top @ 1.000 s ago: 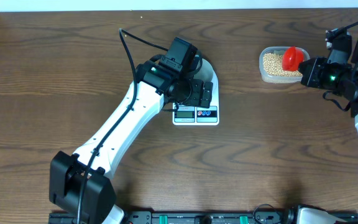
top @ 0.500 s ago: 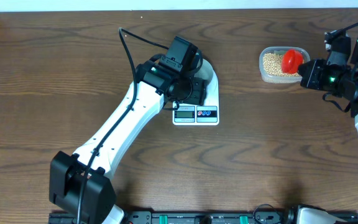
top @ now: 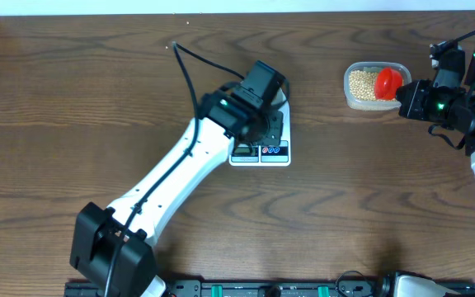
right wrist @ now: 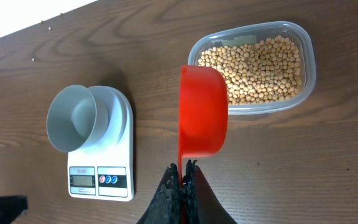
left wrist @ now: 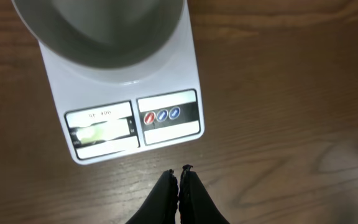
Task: Scoop item into bowl and weigh 50g on scale
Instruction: 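Lower the left gripper tip toward the scale's button panel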
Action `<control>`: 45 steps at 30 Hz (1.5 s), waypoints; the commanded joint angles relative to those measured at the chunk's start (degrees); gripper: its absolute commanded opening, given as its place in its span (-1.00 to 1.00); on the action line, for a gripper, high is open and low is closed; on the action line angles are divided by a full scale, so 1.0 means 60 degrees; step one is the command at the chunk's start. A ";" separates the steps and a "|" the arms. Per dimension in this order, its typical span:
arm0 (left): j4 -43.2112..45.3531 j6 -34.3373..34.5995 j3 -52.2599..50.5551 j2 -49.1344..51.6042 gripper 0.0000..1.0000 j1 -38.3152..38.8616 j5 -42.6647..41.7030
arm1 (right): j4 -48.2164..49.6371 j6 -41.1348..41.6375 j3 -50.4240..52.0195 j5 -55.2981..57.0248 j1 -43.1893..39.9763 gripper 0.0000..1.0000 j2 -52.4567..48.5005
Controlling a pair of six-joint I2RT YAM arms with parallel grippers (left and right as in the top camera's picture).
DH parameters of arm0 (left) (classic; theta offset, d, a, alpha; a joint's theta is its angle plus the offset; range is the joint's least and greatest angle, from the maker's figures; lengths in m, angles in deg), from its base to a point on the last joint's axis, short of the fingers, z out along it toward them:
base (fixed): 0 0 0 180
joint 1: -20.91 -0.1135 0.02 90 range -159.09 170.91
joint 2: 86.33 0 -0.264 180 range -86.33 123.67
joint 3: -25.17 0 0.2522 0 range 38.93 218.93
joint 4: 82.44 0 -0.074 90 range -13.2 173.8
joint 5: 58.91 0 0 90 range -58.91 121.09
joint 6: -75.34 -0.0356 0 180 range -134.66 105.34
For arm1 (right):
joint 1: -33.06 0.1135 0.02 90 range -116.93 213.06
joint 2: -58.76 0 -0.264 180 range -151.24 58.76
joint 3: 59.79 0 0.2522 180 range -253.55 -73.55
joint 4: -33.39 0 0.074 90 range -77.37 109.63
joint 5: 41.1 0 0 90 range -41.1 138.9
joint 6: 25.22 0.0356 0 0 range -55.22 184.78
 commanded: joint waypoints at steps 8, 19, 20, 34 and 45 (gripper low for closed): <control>0.0674 0.1162 -0.1144 0.0066 -0.85 0.0681 0.0798 | -0.0007 -0.0124 -0.0186 0.0200 -0.0011 -0.98 -0.0026; 0.1614 0.1151 -0.2073 0.0076 -0.86 0.0750 0.0801 | -0.0051 -0.0131 -0.0182 0.0200 -0.0011 -0.98 -0.0026; 0.1687 0.1147 -0.2160 0.0076 -0.86 0.0750 0.0801 | -0.0066 -0.0142 -0.0182 0.0200 -0.0011 -0.98 -0.0026; 0.2943 0.0889 -0.3053 0.0127 -0.86 0.0750 0.0871 | -0.0080 -0.0273 -0.0182 0.0200 -0.0011 -0.98 -0.0026; 0.3530 0.0546 -0.3220 0.0168 -0.86 0.0750 0.1497 | -0.0106 -0.0277 -0.0182 0.0200 -0.0011 -0.98 -0.0026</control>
